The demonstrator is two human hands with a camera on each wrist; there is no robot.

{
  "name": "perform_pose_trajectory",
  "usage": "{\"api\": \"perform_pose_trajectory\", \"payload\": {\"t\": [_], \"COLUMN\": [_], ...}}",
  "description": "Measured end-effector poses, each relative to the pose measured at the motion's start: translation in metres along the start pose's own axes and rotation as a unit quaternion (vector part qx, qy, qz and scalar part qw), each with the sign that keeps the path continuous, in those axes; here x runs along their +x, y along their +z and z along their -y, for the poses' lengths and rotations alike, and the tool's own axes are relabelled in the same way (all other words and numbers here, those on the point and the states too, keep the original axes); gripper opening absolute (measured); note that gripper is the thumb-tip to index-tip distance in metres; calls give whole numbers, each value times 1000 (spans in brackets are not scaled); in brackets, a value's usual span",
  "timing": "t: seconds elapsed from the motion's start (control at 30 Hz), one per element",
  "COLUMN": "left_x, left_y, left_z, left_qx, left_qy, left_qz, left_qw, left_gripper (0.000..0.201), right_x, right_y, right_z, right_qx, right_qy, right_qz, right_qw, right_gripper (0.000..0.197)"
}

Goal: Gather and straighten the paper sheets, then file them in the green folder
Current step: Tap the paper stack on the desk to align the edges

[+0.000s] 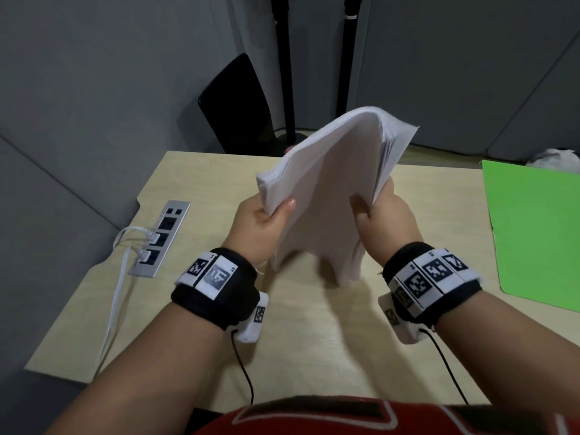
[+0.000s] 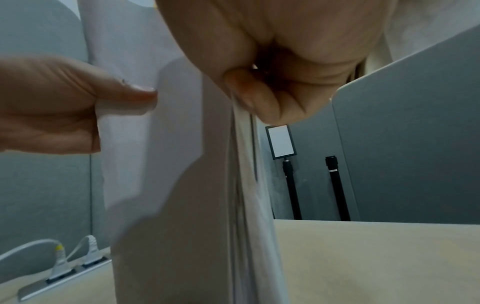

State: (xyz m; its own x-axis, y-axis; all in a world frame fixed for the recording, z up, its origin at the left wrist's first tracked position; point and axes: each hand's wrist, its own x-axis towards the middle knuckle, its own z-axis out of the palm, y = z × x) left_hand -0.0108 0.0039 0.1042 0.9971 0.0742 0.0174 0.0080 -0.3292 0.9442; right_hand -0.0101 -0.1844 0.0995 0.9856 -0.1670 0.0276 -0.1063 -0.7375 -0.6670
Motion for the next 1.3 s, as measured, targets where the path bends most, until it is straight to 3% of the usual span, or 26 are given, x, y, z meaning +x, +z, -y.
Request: {"api": "perform_pose_trajectory", "payload": {"t": [0.13, 0.23, 0.3, 0.37, 0.4, 0.43, 0.57, 0.67, 0.77, 0.87, 1.0, 1.1, 1.3], "left_x": [8, 12, 14, 13, 13, 13, 14, 9, 8, 9, 21, 31, 24], "left_y": [-12, -22, -22, -16, -14, -14, -22, -20, -12, -8, -19, -30, -37], "left_z": [1, 4, 7, 10, 10, 9, 2, 7, 19, 24, 12, 7, 20], "left_qx": [-3, -44, -50, -12, 2, 1, -20, -65, -26, 29, 57, 77, -29], "left_qy": [1, 1, -27, -67, -75, -72, 28, 27, -41, -87, -34, 6, -33], "left_qz": [-11, -4, 39, 78, 69, 44, -25, -21, 13, -2, -69, -73, -35], "left_qw": [1000, 999, 998, 995, 995, 996, 999, 997, 999, 996, 995, 994, 998], "left_gripper": [4, 19, 33, 26, 17, 7, 8, 26, 30, 10, 8, 15, 17], "right_x": [2, 3, 5, 5, 4, 3, 1, 0, 3, 7, 12, 15, 13], "right_y": [1, 1, 3, 7, 8, 7, 0, 0, 2, 2, 2, 5, 4], "right_z": [-5, -7, -8, -8, -6, -5, -5, -5, -8, -11, -18, -20, -16], "right_qx": [70, 129, 145, 111, 106, 116, 215, 255, 240, 213, 197, 192, 195], "right_qy": [-43, -59, -32, -14, -17, -20, -32, -35, -29, -26, -9, 9, -10], "right_qz": [-20, -39, -2, 69, 80, 68, -52, -52, -32, -10, -39, -40, -32], "right_qw": [996, 989, 989, 991, 991, 991, 975, 965, 970, 977, 980, 981, 980], "right_gripper": [46, 47, 41, 32, 28, 26, 25, 37, 37, 38, 27, 18, 25]}}
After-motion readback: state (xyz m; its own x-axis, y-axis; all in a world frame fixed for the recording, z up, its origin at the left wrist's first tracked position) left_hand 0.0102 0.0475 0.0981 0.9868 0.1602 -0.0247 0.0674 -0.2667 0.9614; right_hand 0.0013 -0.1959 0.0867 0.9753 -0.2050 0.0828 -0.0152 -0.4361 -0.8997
